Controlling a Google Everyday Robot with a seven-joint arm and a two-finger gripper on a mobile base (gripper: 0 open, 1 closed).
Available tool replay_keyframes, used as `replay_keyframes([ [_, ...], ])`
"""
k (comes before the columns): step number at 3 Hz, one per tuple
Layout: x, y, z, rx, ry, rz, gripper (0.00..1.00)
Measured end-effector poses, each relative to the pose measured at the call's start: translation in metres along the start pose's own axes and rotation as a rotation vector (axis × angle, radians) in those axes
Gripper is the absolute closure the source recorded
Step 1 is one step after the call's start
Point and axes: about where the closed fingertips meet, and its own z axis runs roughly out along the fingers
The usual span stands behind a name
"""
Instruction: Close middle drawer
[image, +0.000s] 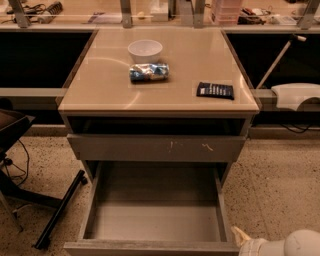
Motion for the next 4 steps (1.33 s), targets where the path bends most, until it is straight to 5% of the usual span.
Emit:
replay_keyframes([
  [2, 0.075, 0.042, 0.093, -0.157, -0.002, 0.085, 0.0],
  [4, 0.104, -0.003, 0.134, -0.116, -0.003, 0.209, 0.0],
])
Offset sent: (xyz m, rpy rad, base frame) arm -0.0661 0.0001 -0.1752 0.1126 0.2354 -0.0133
